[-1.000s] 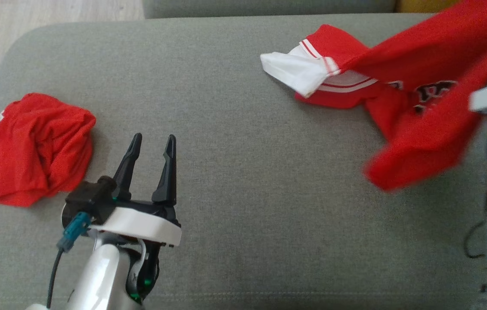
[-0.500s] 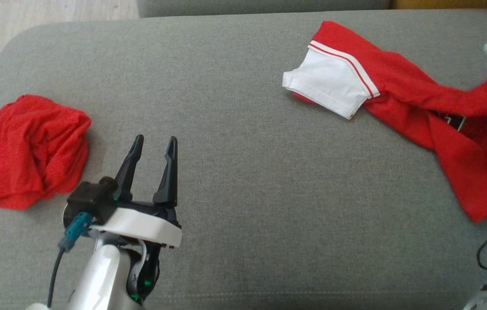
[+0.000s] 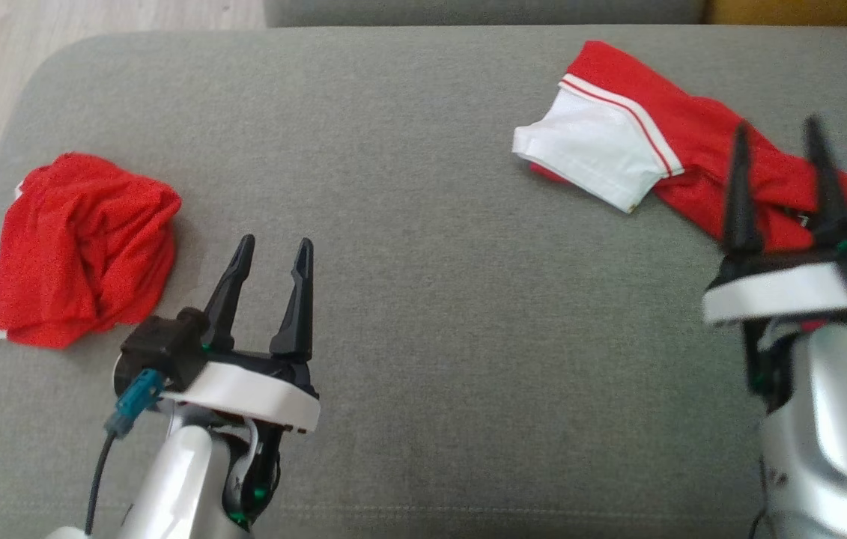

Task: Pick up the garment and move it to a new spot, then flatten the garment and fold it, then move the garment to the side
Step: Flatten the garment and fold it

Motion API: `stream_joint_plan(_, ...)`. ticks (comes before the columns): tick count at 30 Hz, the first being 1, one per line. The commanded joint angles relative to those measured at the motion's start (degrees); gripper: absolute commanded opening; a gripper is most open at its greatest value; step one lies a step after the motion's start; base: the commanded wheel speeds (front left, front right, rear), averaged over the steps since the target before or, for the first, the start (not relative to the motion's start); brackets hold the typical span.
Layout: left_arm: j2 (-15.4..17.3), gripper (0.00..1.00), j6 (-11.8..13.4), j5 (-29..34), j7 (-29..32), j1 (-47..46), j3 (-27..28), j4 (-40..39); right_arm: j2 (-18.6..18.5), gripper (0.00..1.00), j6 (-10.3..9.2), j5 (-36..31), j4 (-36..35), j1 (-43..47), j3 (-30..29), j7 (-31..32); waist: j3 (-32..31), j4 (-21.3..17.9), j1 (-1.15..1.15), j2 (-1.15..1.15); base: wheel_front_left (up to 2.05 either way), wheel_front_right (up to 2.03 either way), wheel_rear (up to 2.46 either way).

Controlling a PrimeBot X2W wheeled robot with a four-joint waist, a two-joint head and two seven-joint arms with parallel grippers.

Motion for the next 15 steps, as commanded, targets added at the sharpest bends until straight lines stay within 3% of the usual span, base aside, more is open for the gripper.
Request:
stream_joint_plan(1,0.6,1.00,0.2,-0.1,-0.3,-2.4,1.1,-2.2,0.1,1.00,0.42,0.1,-1.7,0.1,3.2,-0.5,0.8,1.1,0.00,0.00,0.00,0.00,0.00)
stream_joint_plan(9,0.6,1.00,0.3,-0.8,-0.3,-3.7,0.1,-2.4,0.1,1.00,0.42,-5.2,3.6,-0.9,8.1,-0.3,4.1,4.7,0.00,0.00,0.00,0.00,0.00)
stream_joint_plan(15,0.6,1.00,0.5,-1.6,-0.3,-5.4,-1.5,-2.5,-0.6,1.00,0.42,-13.3,12.7,-6.1,6.5,1.2,7.3,9.1,0.00,0.00,0.00,0.00,0.00)
